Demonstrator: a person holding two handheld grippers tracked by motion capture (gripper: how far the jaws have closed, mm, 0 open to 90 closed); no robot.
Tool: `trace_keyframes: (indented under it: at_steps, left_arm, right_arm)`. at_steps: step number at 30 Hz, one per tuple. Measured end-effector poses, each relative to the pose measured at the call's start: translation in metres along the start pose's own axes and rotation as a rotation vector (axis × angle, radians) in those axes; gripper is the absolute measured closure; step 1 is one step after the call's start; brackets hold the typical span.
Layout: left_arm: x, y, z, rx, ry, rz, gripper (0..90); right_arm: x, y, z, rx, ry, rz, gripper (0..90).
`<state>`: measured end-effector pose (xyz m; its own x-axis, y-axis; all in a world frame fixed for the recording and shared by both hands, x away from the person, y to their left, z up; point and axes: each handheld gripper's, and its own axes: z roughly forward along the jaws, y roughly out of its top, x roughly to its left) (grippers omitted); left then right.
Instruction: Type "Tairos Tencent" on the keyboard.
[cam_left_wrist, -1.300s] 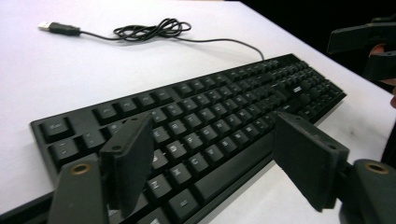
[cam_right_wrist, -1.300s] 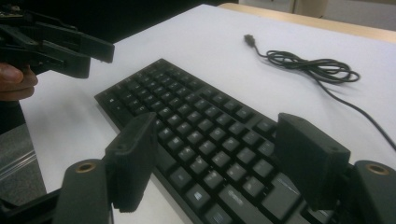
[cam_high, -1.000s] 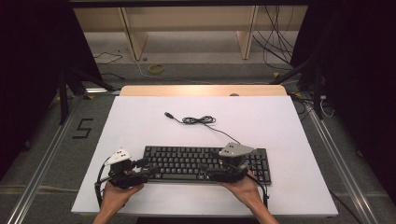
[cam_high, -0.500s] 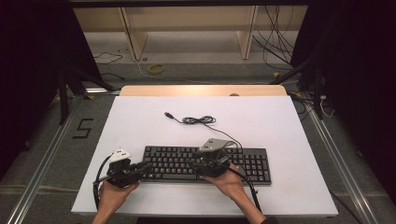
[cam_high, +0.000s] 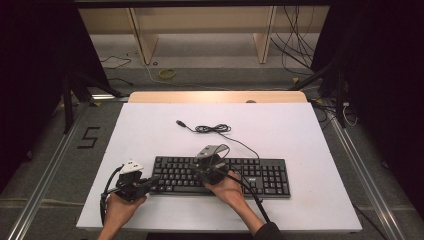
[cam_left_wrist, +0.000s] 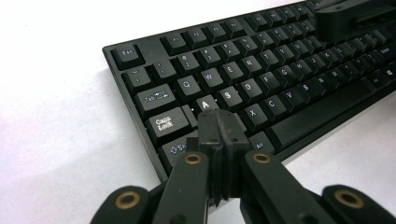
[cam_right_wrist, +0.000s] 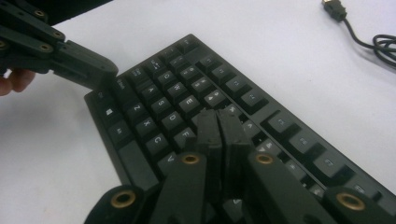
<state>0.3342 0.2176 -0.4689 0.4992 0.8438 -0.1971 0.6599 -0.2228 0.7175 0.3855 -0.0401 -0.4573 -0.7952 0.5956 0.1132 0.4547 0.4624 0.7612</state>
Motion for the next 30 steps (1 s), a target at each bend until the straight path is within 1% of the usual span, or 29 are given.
trace_keyframes:
  at_steps: [2, 4, 7, 12, 15, 19, 24, 30]
  left_arm:
    - [0.000, 0.000, 0.001, 0.002, -0.001, -0.003, 89.4]
    - [0.001, 0.000, 0.001, 0.010, 0.001, 0.001, 89.4]
    - [0.002, 0.000, 0.002, 0.016, 0.002, -0.005, 89.4]
    - [0.003, 0.000, 0.004, 0.030, 0.003, 0.004, 89.4]
    - [0.003, 0.000, 0.005, 0.033, 0.004, 0.000, 89.4]
    - [0.003, 0.000, 0.006, 0.038, 0.009, -0.002, 89.4]
    - [0.004, 0.000, 0.008, 0.053, 0.013, 0.006, 89.3]
    - [0.005, 0.000, 0.009, 0.052, 0.015, -0.002, 89.3]
  right_arm:
    - [0.000, 0.001, 0.005, 0.011, -0.010, -0.001, 90.0]
    - [0.000, 0.002, 0.009, 0.020, -0.011, 0.006, 90.0]
    - [-0.001, 0.003, 0.015, 0.028, -0.017, 0.007, 90.0]
    - [-0.002, 0.003, 0.022, 0.053, -0.022, 0.014, 90.0]
    - [-0.002, 0.003, 0.025, 0.060, -0.024, 0.013, 90.0]
    - [-0.002, 0.003, 0.028, 0.065, -0.023, 0.011, 90.0]
    - [-0.002, 0.003, 0.030, 0.068, -0.024, 0.010, 90.0]
    - [-0.003, 0.003, 0.031, 0.076, -0.027, 0.015, 90.0]
